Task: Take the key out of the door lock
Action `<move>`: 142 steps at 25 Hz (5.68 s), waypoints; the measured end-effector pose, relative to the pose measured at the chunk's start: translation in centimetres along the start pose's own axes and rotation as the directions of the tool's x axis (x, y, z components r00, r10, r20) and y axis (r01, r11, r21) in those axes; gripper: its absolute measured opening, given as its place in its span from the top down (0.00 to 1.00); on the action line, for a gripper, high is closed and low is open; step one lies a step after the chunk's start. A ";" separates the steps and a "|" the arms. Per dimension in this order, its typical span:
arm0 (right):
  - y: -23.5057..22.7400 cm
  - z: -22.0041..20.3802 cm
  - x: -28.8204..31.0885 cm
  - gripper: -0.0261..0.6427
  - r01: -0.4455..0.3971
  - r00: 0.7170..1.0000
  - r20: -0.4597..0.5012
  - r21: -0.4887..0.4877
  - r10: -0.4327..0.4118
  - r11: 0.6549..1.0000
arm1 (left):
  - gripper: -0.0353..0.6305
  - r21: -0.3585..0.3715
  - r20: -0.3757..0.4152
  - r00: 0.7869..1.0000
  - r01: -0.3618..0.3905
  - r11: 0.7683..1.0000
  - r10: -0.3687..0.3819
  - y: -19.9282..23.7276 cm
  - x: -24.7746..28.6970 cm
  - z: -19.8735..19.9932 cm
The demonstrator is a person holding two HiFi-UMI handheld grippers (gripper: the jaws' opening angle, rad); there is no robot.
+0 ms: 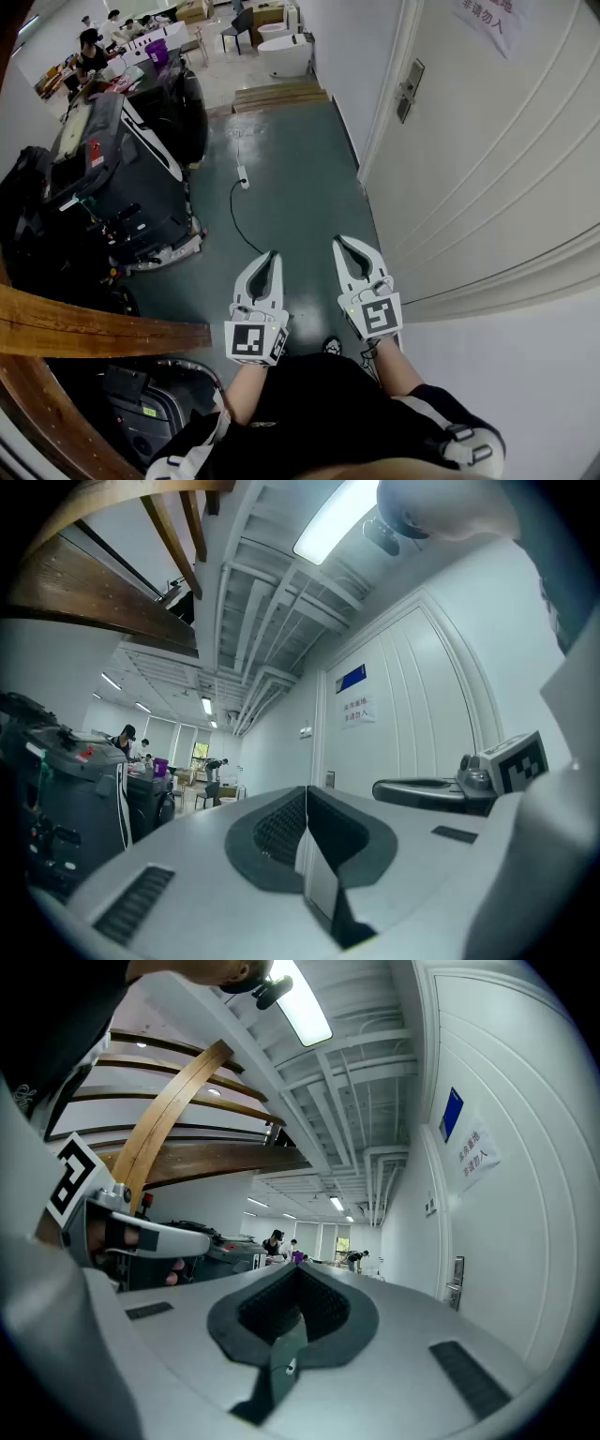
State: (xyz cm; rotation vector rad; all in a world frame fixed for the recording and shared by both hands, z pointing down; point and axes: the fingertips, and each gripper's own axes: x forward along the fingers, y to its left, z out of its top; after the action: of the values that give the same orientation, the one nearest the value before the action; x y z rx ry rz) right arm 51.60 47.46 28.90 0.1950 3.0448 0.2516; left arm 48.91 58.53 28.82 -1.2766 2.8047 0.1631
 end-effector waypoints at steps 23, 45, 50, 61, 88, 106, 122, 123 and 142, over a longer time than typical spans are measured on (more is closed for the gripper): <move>-8.5 -5.5 -6.6 0.95 0.015 0.998 -0.068 0.108 -0.008 0.994 | 0.90 -0.015 -0.168 0.985 0.021 1.000 -0.023 -9.1 3.3 -7.3; -13.8 -7.4 13.1 0.95 -0.035 0.994 -0.101 0.043 0.039 0.998 | 0.67 -0.100 -0.129 0.991 0.033 0.994 -0.045 4.6 20.8 -8.7; -15.9 -8.3 17.8 0.95 -0.001 0.989 -0.146 0.049 0.008 0.999 | 0.67 -0.139 -0.132 0.987 0.077 0.987 -0.095 7.5 25.2 -8.8; -16.0 -10.4 25.3 0.95 -0.039 0.982 -0.185 0.012 0.041 0.999 | 0.67 -0.193 -0.173 0.976 0.096 0.977 -0.130 13.7 28.4 -10.6; -43.0 -16.1 40.6 0.95 0.026 0.992 -0.127 0.166 -0.005 0.986 | 0.67 -0.132 -0.265 0.941 0.181 0.974 -0.211 9.5 60.2 -14.1; -53.7 -20.2 40.8 0.95 0.235 0.967 -0.153 0.207 -0.206 0.950 | 0.67 -0.238 -0.323 0.837 0.381 0.893 -0.443 4.3 74.0 -18.7; -61.0 -24.0 41.7 0.95 0.630 0.741 -0.389 0.120 -0.547 0.768 | 0.67 -0.465 -0.309 0.439 0.704 0.537 -0.844 -2.6 85.2 -23.4; -61.3 -23.9 41.7 0.95 0.646 0.729 -0.386 0.112 -0.566 0.755 | 0.67 -0.479 -0.305 0.413 0.712 0.513 -0.858 -3.0 85.6 -23.7; -62.3 -24.6 38.0 0.95 0.831 0.520 -0.430 0.059 -0.738 0.553 | 0.67 -0.802 -0.202 0.179 0.534 0.267 -0.963 -10.3 85.9 -29.7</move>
State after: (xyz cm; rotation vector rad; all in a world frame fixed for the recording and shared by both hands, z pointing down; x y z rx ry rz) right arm 4.35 -12.30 39.99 -1.3826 3.0707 -0.2196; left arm 0.11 -16.02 49.47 -3.4759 1.8243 0.6141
